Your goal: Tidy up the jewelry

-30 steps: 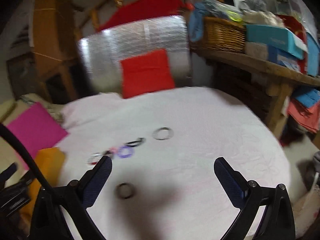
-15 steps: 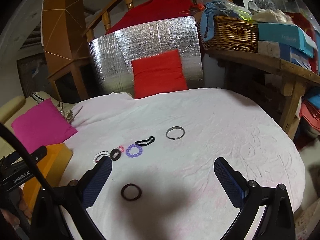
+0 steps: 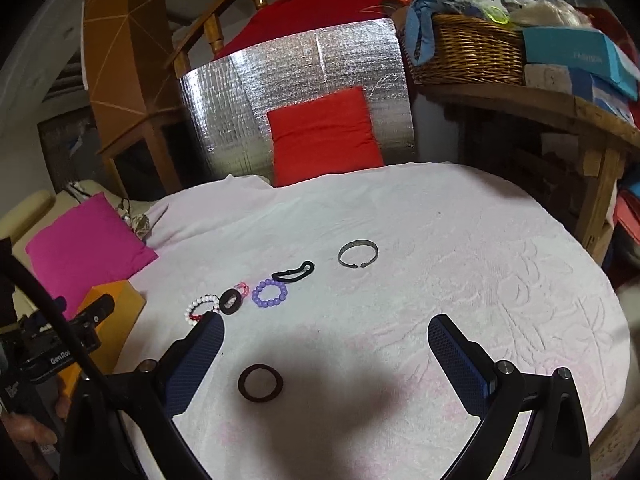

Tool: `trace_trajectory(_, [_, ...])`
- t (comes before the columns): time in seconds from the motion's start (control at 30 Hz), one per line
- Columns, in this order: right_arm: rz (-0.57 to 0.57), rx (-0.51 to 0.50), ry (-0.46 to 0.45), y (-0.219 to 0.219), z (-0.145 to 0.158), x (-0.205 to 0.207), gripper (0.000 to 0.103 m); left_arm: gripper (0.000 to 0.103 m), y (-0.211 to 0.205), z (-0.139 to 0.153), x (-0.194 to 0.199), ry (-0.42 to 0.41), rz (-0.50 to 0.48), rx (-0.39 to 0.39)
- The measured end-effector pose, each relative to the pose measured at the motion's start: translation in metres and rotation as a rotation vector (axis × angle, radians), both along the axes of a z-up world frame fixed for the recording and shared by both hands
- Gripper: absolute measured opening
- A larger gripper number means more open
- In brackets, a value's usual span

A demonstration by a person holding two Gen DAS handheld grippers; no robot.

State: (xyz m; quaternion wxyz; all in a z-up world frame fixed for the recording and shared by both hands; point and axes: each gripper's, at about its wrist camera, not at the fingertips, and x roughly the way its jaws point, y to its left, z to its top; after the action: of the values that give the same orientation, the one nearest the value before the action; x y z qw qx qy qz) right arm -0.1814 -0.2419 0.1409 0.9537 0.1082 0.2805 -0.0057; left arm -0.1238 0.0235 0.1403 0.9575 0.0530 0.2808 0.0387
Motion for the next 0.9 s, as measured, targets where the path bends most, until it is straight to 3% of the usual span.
trace_trajectory(0.63, [0.043,0.005,0.002,0.006,-0.008,0.003,0.103,0.103,-0.002,-0.016,0.010,0.031,-0.002,0.025])
trace_trajectory(0.77, [0.081,0.016,0.036,0.011,-0.017,0.009,0.103,0.103,0.008,-0.031,0.023,0.081,-0.036,-0.031])
trace_trajectory(0.9, [0.134,0.018,0.095,0.020,-0.028,0.018,0.093,0.103,0.021,-0.053,0.038,0.149,-0.064,-0.093])
